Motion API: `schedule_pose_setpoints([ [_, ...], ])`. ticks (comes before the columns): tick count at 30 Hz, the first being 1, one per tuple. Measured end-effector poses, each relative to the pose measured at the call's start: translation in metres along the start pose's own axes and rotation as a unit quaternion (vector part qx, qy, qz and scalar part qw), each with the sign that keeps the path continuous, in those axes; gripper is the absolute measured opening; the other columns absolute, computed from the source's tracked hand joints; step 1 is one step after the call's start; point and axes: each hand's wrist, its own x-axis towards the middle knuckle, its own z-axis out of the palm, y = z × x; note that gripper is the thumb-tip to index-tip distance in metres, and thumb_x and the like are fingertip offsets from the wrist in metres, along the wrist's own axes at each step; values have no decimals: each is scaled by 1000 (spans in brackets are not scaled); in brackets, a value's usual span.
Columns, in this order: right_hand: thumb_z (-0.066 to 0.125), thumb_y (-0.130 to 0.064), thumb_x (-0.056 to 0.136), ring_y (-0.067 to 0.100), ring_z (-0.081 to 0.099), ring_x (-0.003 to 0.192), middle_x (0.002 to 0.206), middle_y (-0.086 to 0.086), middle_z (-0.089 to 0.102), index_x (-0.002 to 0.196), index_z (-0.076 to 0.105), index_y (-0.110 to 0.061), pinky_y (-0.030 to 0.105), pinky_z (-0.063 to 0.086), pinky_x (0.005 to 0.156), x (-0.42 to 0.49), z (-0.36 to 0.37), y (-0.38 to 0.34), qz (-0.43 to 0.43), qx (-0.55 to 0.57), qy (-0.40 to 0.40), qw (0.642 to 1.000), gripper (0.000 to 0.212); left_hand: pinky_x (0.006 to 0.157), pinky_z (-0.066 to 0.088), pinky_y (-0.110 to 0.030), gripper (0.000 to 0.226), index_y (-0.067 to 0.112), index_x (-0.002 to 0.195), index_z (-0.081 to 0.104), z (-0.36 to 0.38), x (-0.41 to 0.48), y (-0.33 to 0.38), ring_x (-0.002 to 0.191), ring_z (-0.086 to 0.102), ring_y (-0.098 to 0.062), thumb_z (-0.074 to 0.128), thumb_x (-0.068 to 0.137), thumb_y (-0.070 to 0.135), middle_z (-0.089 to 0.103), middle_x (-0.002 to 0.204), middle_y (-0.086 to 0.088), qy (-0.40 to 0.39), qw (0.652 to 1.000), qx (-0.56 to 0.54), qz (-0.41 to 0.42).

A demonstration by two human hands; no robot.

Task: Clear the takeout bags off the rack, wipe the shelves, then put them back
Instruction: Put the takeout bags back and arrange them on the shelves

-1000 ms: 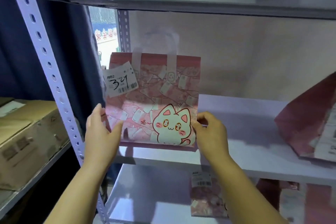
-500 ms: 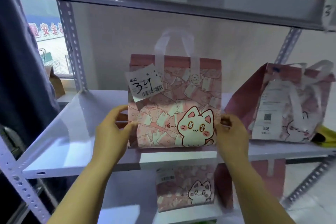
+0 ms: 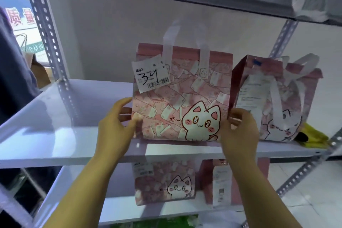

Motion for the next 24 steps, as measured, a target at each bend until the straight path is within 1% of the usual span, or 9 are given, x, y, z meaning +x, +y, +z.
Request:
schedule_pose_setpoints([
  [2,65,-18,85,8,55,85,100,-4,56,104,57,-16,28,52,75,0,-6,-1,-66,-7,25,998,21,61,39,-5,46,40,115,50,1,-8,-1,83,56,14,72,79,23,60,96,17,17,1000,1,-5],
  [4,66,-13,84,10,54,84,95,-3,56,101,58,-13,24,51,73,-2,-11,-4,-134,4,17,991,19,62,38,-5,45,33,117,53,-1,-18,-2,85,54,12,73,79,22,59,104,11,43,999,8,-10],
  [7,64,-15,86,6,58,80,87,-8,58,95,56,-19,12,47,67,-8,-15,-12,-183,66,-62,979,13,62,39,-6,34,37,108,55,-7,-38,-2,86,56,12,71,79,31,60,105,14,68,997,2,-31],
  [9,63,-16,87,2,59,79,86,-16,58,92,55,-25,10,47,67,-17,-15,-17,-195,101,-129,967,13,62,42,-8,27,39,103,57,-12,-54,-4,87,59,11,70,80,34,63,101,17,72,996,-10,-49],
  [13,64,-19,87,0,60,78,83,-17,61,86,56,-37,8,46,65,-46,-10,-14,-175,125,-269,939,20,62,43,-2,17,40,93,62,-23,-93,-18,83,62,6,69,82,29,67,91,16,68,994,-11,-82],
  [18,63,-26,86,0,59,77,81,-18,62,86,60,-33,11,46,65,-101,3,9,-109,81,-399,907,8,63,45,-5,16,35,89,64,-35,-138,-53,79,63,3,69,82,23,68,85,16,13,991,-13,-133],
  [20,63,-25,85,1,58,76,80,-17,62,86,62,-31,12,46,65,-126,8,21,-88,59,-427,898,7,62,46,-6,16,34,87,65,-39,-155,-76,78,63,2,70,81,21,68,86,18,-14,986,-21,-166],
  [22,66,-20,84,3,57,73,78,-15,63,84,63,-28,13,45,64,-152,16,33,-79,40,-426,900,9,60,44,-6,16,36,85,66,-43,-170,-105,76,63,1,70,81,21,68,84,18,-46,978,-27,-203],
  [24,68,-18,83,3,57,72,77,-15,63,81,63,-28,11,45,63,-178,25,48,-45,22,-420,906,11,60,42,-4,20,39,83,65,-47,-186,-136,75,62,2,69,81,20,68,82,19,-82,969,-24,-231],
])
